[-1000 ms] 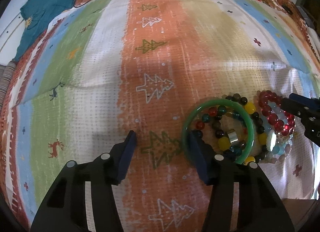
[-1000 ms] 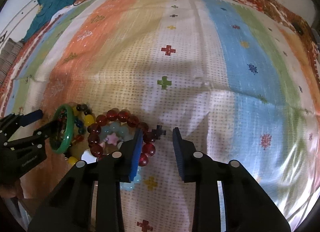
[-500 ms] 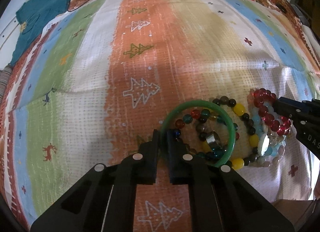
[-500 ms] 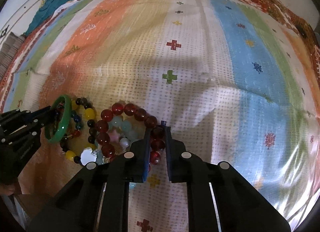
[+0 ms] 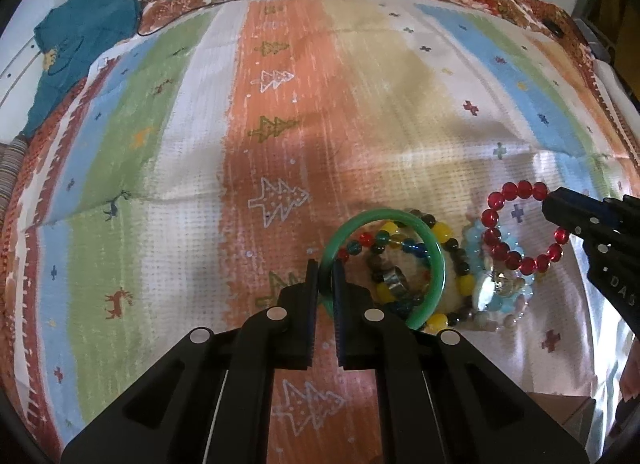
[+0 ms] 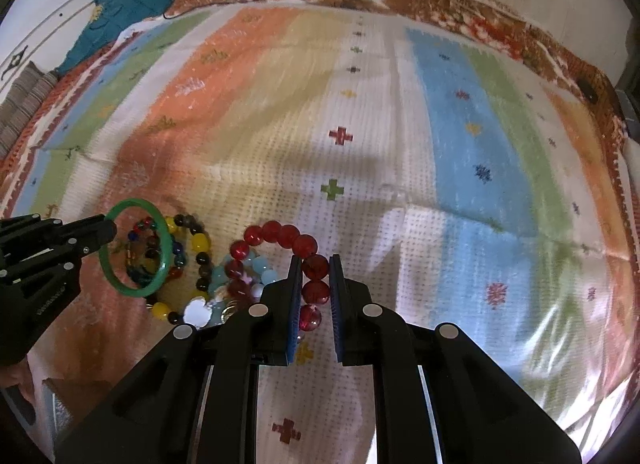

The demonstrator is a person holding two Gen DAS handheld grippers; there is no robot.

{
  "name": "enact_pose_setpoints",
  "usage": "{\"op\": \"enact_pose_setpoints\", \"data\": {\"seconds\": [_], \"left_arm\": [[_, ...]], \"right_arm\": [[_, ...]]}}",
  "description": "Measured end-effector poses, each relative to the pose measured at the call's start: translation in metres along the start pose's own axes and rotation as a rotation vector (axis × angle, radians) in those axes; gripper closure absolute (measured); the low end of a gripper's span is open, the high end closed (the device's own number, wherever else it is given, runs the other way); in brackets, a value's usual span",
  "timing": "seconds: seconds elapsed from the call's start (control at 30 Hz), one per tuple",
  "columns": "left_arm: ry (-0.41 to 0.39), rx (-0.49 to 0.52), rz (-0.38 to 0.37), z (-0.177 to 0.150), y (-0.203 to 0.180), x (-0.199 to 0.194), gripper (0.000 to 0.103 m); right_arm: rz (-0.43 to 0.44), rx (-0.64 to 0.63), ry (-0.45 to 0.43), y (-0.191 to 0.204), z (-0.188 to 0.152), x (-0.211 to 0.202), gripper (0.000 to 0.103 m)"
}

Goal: Organize jewelry
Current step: 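Close left gripper on the green jade bangle while right gripper grasps the red bead bracelet, then lift the green bangle with left gripper while right gripper carries the red bracelet to the tin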

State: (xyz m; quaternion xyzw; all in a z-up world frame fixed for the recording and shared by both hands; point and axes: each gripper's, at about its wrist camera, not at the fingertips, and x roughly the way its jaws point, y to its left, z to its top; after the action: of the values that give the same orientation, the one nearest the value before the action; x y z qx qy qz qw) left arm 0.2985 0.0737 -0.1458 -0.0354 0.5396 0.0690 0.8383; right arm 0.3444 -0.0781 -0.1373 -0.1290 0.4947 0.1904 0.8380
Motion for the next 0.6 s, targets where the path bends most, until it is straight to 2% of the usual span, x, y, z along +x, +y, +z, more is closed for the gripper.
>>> {"op": "enact_pose_setpoints", "data": {"seconds": [0.4,0.6], "left_arm": [[-0.026,-0.044,-0.007,-0.009,0.011,-0.035,0.097],[-0.065,-0.048,-0.018,-0.010,0.010,-0.061,0.096]], "right_arm": [[0.006,0.001,-0.060,0.004,-0.007,-0.032,0.089],[0.005,0.011,-0.105,0.006,-0.011,-0.051,0.089]]}}
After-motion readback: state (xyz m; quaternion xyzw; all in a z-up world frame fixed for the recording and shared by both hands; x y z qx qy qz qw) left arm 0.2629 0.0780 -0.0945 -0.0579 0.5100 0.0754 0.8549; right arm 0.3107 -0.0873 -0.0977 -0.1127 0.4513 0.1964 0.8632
